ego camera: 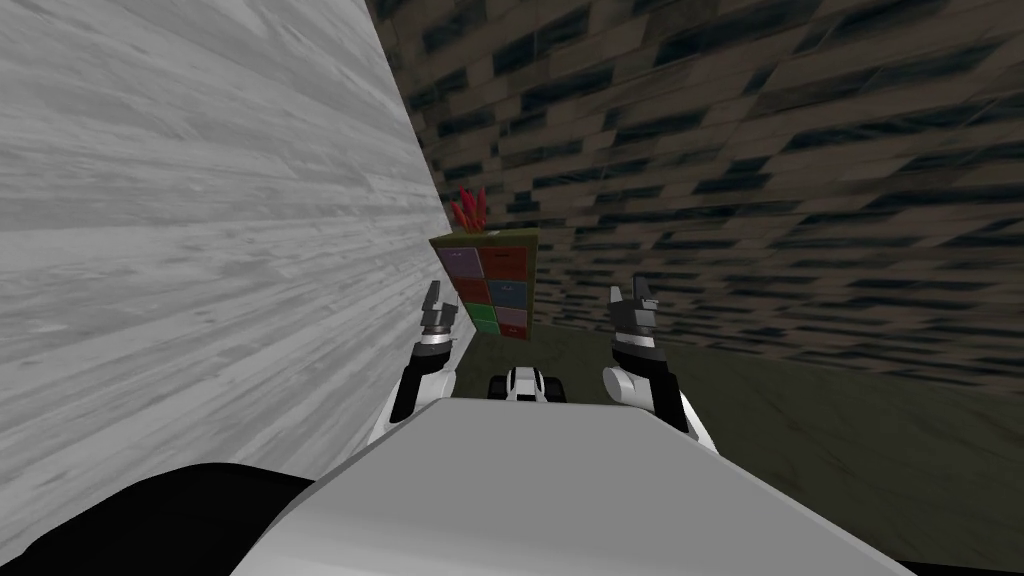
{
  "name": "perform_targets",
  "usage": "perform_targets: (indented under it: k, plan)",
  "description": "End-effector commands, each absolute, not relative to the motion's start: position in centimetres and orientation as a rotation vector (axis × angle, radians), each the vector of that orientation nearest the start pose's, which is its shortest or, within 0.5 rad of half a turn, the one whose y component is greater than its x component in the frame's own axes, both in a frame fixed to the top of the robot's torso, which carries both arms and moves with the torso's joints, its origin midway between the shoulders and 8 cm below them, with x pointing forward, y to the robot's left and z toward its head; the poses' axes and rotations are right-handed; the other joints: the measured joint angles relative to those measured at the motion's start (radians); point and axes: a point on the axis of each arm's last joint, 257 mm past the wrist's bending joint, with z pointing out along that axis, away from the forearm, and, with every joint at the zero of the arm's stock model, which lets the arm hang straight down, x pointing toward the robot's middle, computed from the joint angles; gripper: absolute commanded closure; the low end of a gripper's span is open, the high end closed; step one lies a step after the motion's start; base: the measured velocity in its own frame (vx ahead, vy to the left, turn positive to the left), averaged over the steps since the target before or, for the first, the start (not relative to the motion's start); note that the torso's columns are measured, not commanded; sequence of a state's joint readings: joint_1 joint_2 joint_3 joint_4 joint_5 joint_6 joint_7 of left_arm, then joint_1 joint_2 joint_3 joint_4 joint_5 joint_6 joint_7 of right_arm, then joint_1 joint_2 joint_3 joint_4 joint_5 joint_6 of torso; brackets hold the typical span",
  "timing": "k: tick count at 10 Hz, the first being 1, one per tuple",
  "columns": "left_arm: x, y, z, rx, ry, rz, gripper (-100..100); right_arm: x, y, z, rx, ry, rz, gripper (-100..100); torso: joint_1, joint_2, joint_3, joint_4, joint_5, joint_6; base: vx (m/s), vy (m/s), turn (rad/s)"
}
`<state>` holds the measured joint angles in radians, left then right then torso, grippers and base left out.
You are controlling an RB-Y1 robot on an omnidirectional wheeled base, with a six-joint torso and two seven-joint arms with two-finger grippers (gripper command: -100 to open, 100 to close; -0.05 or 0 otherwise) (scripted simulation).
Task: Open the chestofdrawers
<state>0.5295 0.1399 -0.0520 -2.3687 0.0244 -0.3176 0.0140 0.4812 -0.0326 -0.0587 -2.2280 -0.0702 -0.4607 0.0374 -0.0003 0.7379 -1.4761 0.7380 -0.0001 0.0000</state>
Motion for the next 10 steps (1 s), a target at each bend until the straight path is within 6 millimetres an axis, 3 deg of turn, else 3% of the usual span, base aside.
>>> perform_targets:
  k: [1, 10]
  plan:
    - [36.2, 25.2, 0.9, -0.720, 0.835, -1.336, -100, 35.7, -30.7, 0.2, 0.717, 0.649, 1.242, 0, 0.000, 0.000, 0.000, 0.000, 0.000, 0.000, 0.092, -0.045, -0.033]
    - [37.3, 25.3, -0.2, -0.837, 0.888, -1.321, -100, 35.7, -30.7, 0.2, 0.717, 0.649, 1.242, 0, 0.000, -0.001, -0.001, 0.000, 0.000, 0.000, 0.092, -0.040, -0.032]
